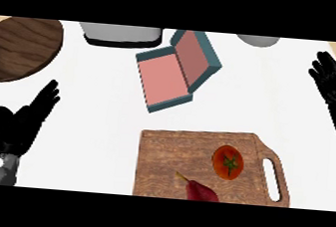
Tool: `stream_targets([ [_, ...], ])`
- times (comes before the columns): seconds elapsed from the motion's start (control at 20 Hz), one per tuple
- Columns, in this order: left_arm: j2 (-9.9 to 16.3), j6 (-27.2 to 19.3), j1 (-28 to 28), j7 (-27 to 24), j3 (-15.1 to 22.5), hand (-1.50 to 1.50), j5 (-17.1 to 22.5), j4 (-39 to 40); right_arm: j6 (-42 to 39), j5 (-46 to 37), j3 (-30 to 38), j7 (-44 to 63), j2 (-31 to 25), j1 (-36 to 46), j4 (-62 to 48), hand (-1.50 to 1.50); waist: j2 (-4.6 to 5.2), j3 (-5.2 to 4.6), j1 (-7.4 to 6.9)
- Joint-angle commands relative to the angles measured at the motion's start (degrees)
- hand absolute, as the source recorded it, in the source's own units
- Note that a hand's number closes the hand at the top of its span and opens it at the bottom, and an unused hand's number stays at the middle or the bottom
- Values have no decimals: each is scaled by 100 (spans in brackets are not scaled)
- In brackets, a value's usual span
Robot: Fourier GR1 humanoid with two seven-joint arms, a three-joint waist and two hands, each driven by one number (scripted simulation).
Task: Pick the tomato from the cutting board and place it in the cardboard box
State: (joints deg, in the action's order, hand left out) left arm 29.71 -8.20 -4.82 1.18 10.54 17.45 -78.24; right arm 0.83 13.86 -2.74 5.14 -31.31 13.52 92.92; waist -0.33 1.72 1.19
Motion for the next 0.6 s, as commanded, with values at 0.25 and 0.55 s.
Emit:
stream_targets([
  [0.25,-8,-823,-116,-178,60,0,-858,-125,218,464,-375,-1629,1604,438,1294,-150,-5,-154,-181],
  [0.55,-286,-947,297,-169,266,0,-926,-400,2229,-1222,-684,-2160,2465,-762,597,-150,33,-162,-159],
])
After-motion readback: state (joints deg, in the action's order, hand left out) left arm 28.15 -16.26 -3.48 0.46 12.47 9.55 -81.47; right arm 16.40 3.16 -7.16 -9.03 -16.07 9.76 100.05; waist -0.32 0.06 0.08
